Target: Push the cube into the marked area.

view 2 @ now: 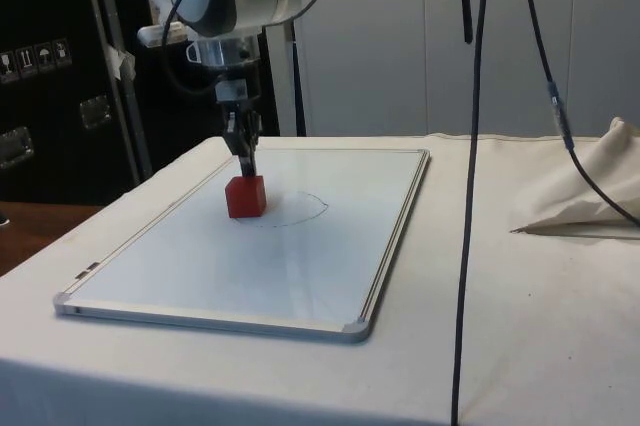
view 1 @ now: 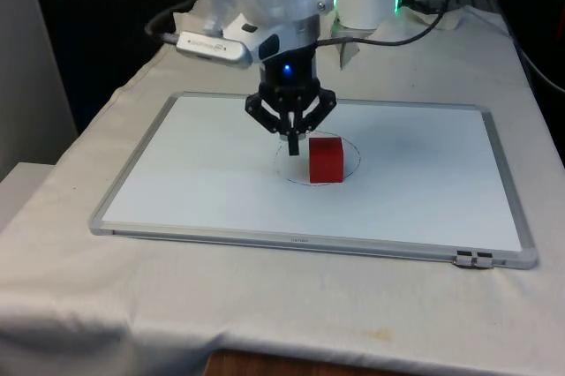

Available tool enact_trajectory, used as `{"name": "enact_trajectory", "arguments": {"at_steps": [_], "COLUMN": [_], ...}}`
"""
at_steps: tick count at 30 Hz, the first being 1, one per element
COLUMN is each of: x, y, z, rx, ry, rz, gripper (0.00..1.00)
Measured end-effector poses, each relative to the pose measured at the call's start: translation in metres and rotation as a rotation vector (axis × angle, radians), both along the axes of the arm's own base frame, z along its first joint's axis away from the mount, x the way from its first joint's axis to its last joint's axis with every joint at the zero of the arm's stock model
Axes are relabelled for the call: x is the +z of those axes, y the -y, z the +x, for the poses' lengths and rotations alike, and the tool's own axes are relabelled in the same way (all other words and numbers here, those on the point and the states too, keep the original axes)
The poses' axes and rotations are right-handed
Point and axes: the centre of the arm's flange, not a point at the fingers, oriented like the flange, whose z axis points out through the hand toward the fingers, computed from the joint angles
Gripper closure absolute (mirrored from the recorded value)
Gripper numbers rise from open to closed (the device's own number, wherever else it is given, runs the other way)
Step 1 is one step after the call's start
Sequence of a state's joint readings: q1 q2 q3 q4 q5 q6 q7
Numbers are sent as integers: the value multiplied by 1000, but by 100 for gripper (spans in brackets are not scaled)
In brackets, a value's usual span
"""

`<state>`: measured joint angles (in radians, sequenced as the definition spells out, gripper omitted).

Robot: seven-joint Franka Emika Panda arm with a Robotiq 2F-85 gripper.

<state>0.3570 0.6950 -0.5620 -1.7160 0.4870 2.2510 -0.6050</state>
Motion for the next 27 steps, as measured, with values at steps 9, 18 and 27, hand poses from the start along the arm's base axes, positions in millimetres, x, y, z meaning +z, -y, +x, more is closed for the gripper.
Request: {"name": "enact_trajectory", "arguments": {"at_steps": [9, 18, 27], "x": [19, 30, 59], "y": [11, -15, -29], "z": [18, 29, 30], "rx": [3, 7, 12], "ry": [15, 29, 41], "rz": [-1, 14, 13], "gripper": [100, 100, 100]}}
